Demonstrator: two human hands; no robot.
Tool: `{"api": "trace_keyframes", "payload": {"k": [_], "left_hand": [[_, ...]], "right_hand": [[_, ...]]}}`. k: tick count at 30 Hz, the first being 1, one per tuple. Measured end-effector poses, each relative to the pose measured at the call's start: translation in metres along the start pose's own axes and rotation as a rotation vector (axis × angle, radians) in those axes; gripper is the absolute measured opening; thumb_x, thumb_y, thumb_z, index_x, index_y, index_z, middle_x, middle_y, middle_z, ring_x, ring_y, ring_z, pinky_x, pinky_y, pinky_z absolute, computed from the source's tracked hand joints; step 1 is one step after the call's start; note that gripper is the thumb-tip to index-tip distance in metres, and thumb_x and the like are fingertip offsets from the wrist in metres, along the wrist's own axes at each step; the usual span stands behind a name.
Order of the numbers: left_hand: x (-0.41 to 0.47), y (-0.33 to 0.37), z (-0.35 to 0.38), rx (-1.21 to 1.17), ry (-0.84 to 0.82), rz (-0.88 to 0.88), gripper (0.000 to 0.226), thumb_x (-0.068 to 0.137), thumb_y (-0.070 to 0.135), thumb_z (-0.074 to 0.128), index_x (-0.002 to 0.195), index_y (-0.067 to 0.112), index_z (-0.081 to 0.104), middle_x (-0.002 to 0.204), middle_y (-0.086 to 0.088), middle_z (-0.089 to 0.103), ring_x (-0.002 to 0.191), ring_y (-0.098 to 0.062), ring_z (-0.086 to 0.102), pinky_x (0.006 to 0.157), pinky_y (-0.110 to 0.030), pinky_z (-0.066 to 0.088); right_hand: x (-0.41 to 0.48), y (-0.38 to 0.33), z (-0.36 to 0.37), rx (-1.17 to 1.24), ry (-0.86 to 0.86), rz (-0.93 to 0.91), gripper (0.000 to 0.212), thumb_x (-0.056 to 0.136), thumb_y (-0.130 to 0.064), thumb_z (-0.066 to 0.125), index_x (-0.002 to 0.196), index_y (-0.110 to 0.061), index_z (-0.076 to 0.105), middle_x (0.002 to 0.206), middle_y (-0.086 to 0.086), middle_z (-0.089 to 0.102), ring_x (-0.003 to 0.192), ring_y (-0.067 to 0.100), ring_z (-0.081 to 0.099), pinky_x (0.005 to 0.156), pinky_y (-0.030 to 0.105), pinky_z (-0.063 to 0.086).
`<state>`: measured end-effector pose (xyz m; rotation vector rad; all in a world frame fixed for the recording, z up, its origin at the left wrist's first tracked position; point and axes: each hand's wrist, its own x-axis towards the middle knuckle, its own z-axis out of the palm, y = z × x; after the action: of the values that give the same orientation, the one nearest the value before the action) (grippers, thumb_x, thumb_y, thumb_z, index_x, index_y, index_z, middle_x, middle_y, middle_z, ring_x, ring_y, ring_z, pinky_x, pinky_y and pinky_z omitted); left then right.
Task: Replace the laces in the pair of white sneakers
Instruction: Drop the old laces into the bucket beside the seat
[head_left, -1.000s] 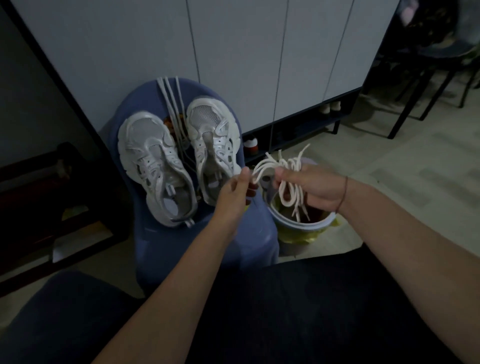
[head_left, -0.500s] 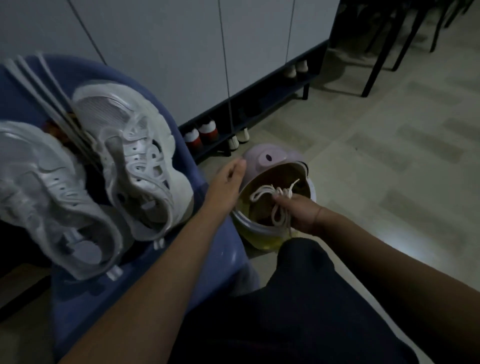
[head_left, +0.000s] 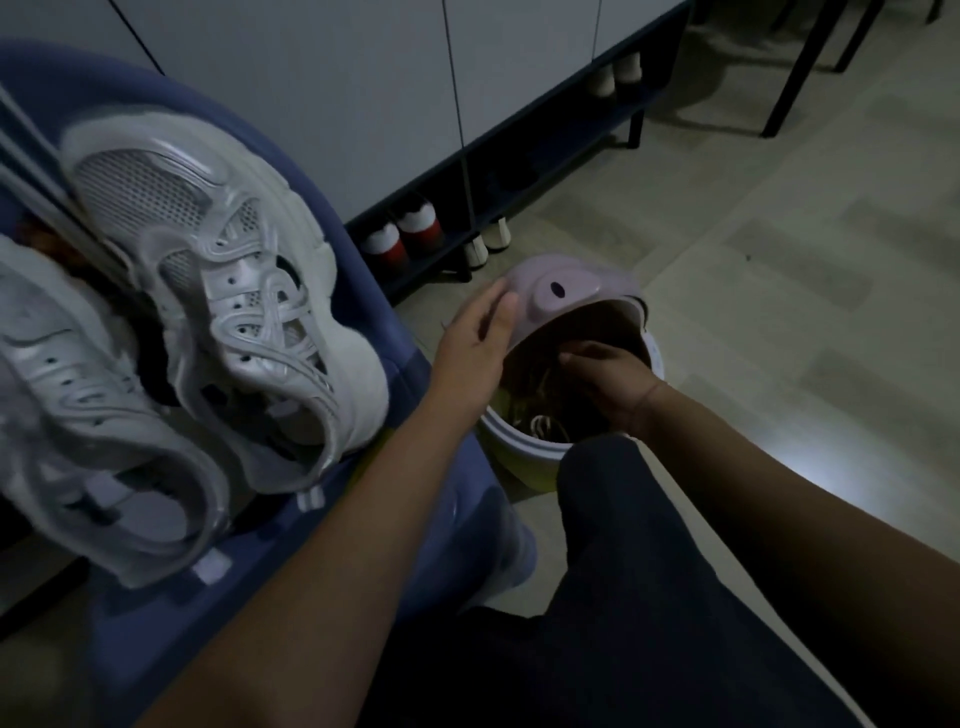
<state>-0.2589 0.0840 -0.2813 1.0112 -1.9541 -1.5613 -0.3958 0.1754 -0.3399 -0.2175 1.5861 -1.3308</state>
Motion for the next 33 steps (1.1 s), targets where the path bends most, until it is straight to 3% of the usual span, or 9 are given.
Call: {"api": "trace_keyframes", "payload": {"k": [3,5,8,12,18,21,26,29,33], "left_hand": [[-0.013,0.014,-0.008,-0.018,-0.009,-0.017,0.048,0.102,0.041,0.043,0.144,0.021,0.045,0.145,0.001,0.05,0.131,-0.012,0.047,0.112,-0.037,0.039],[-0.026,0.026,-0.02,-0.01,0.0,0.005,0.046,0.102,0.038,0.042,0.144,0.02,0.046,0.142,0.003,0.051,0.127,-0.007,0.047,0.105,-0.022,0.041],[-0.05,0.048,-0.049,0.011,0.027,0.07,0.042,0.101,0.036,0.043,0.139,0.019,0.051,0.13,0.009,0.056,0.118,0.001,0.048,0.086,0.0,0.038],[-0.087,0.074,-0.095,-0.01,0.11,0.167,0.035,0.1,0.033,0.045,0.129,0.019,0.058,0.123,0.004,0.062,0.114,-0.002,0.054,0.089,-0.004,0.042],[-0.137,0.08,-0.173,0.028,0.405,0.268,0.033,0.087,0.064,0.049,0.101,0.038,0.065,0.107,0.009,0.071,0.104,-0.008,0.065,0.092,-0.025,0.049],[-0.147,0.073,-0.212,-0.016,0.622,0.229,0.021,0.093,0.051,0.051,0.097,0.035,0.065,0.1,0.009,0.069,0.101,-0.012,0.064,0.095,-0.029,0.048],[-0.149,0.065,-0.258,0.153,0.759,0.189,0.03,0.102,0.033,0.044,0.101,0.013,0.066,0.094,0.004,0.063,0.089,-0.014,0.059,0.069,-0.009,0.039],[-0.135,0.051,-0.28,0.327,0.792,0.181,0.034,0.101,0.034,0.045,0.115,0.01,0.065,0.119,-0.008,0.06,0.113,-0.024,0.055,0.093,-0.025,0.038],[-0.125,0.049,-0.292,0.3,0.827,0.134,0.041,0.1,0.035,0.049,0.135,0.013,0.053,0.142,-0.005,0.047,0.128,-0.02,0.044,0.098,-0.022,0.027]], "right_hand": [[-0.017,-0.007,-0.004,0.009,-0.016,-0.043,0.024,0.095,-0.012,0.051,0.118,-0.009,0.058,0.116,0.007,0.061,0.107,0.02,0.058,0.089,0.03,0.048],[-0.034,-0.015,-0.005,0.036,-0.044,-0.076,0.022,0.097,-0.012,0.048,0.116,-0.007,0.059,0.109,0.007,0.063,0.103,0.019,0.059,0.098,0.034,0.046],[-0.069,-0.036,0.005,0.103,-0.087,-0.151,0.02,0.097,-0.012,0.048,0.108,-0.003,0.062,0.092,0.009,0.067,0.082,0.015,0.063,0.083,0.029,0.054],[-0.118,-0.07,0.045,0.149,-0.16,-0.249,0.015,0.095,-0.01,0.049,0.09,-0.006,0.063,0.073,0.003,0.067,0.064,0.01,0.061,0.059,0.018,0.053],[-0.16,-0.114,0.143,-0.027,-0.333,-0.451,0.015,0.094,-0.01,0.051,0.085,-0.008,0.063,0.069,0.001,0.063,0.06,0.009,0.057,0.061,0.02,0.05],[-0.164,-0.136,0.197,-0.135,-0.356,-0.529,0.016,0.094,-0.011,0.054,0.082,-0.01,0.065,0.068,0.0,0.065,0.06,0.008,0.057,0.062,0.02,0.049],[-0.148,-0.18,0.271,-0.391,-0.249,-0.804,0.011,0.09,-0.017,0.063,0.082,-0.01,0.066,0.073,-0.001,0.063,0.059,-0.001,0.055,0.059,0.011,0.044],[-0.126,-0.2,0.302,-0.574,-0.137,-0.941,0.019,0.087,-0.022,0.067,0.095,-0.004,0.069,0.083,0.002,0.064,0.072,0.006,0.055,0.059,0.003,0.041],[-0.085,-0.217,0.325,-0.789,-0.011,-0.922,0.035,0.083,-0.039,0.068,0.104,-0.012,0.069,0.105,0.005,0.069,0.095,0.015,0.059,0.09,0.028,0.047]]}}
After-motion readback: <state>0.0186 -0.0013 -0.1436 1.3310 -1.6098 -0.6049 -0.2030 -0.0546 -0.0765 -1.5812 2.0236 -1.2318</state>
